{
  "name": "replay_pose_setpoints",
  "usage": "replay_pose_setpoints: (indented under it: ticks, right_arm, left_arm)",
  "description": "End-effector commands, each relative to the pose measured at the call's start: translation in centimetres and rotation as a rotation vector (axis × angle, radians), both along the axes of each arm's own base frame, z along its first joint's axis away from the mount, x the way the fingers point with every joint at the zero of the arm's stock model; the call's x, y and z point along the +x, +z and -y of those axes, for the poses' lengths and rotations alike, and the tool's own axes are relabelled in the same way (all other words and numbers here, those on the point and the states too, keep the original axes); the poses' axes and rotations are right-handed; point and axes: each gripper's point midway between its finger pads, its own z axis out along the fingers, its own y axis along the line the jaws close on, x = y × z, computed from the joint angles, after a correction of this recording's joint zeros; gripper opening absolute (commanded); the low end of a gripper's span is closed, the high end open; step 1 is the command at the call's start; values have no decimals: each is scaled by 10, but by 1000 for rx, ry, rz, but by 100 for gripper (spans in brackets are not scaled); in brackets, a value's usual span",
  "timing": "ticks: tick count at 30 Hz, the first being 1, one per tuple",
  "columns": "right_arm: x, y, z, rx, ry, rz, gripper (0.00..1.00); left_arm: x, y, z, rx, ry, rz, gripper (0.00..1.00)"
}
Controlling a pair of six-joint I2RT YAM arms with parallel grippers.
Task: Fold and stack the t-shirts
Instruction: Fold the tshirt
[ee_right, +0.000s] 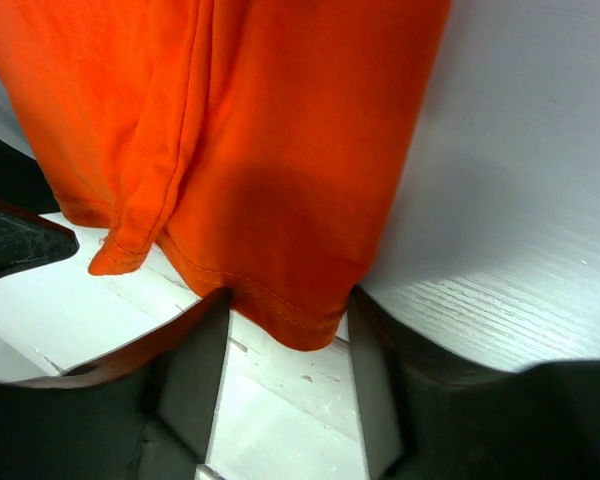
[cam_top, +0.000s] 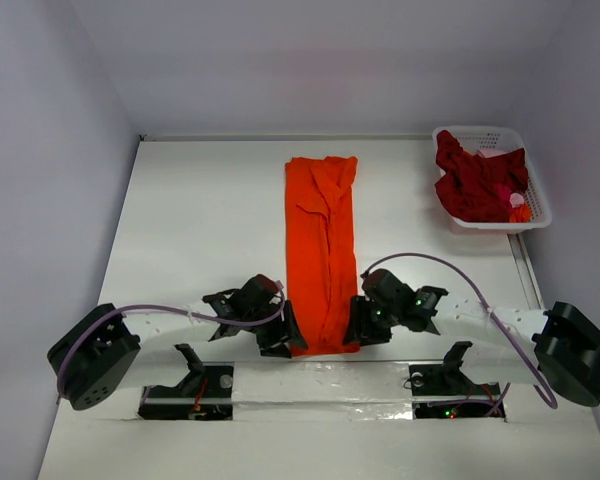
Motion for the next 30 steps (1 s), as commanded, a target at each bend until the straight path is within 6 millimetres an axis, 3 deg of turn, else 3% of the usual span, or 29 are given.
replay_pose_setpoints:
  ticks: [1,11,17,27,30]
  right_arm:
    - [0,3,-4,24,3,10,52]
    - [-1,1,-5,16,11,7,41]
    - [0,2,-6,17,8,10,30]
    - [0,1,-7,13,11,7,29]
    - [1,1,-7,14,10,7,27]
  left_arm:
    - [-5,-34,-33,181,18,2,50]
    - [-4,-37,-33,195,20,1,48]
    - [-3,-35,-34,201,23,4,29]
    - [-2,-36,-34,209,18,3,29]
    - [-3,-37,-33,208,14,-4,19]
